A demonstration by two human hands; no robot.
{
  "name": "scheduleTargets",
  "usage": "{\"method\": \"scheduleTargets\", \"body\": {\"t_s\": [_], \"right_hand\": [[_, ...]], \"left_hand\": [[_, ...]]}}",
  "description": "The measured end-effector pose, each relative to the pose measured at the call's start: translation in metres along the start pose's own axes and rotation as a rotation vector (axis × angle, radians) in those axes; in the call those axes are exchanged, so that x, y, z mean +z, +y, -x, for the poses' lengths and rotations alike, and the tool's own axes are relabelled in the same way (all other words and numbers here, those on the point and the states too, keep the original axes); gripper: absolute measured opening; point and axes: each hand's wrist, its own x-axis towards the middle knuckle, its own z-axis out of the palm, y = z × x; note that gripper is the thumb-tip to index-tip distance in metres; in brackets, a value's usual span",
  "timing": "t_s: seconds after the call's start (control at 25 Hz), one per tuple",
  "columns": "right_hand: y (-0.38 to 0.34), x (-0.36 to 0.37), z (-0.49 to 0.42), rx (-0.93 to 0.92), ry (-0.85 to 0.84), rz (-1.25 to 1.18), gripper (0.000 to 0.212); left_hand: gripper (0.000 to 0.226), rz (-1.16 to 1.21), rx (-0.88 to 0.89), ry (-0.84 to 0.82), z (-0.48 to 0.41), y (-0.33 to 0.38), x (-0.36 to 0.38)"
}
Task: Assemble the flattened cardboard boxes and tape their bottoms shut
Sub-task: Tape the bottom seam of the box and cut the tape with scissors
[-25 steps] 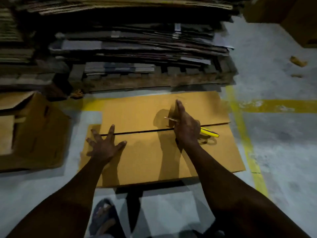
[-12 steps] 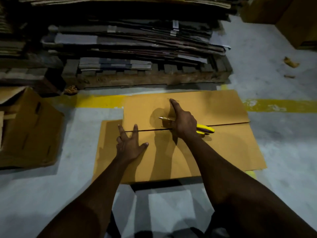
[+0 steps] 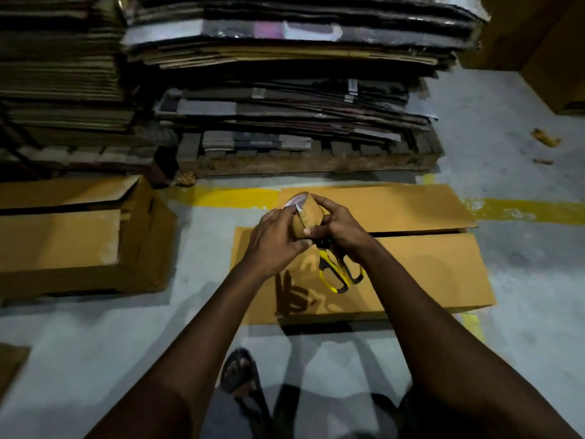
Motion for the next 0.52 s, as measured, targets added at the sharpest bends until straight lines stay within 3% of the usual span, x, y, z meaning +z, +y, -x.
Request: {"method": "scheduleTargets", "body": {"t_s": [0.08,0.2,0.32,0.52], "right_hand": [[-0.005,0.013,0.015,-0.029,-0.101,0.025,0.080],[-0.010,0.018,0.025,-0.020,-0.156,0.096,0.076],[-0.017,0.000,0.021,0.050,-0.212,0.185,0.056],[-0.020,-0.038,0.009,0.213,-0.598,0.292,0.040]], "left_hand": [[0.047,-0.028,0.001,0.019,0.019,0.001,-0.014],[0.029,0.165,-0.010,0.024,0.025,-0.003,-0.031],[0.027,0.226,0.035,0.067,0.011,-0.010,-0.037],[0.022,0.370,0.148,0.018,-0.005,0.001,-0.021]]}}
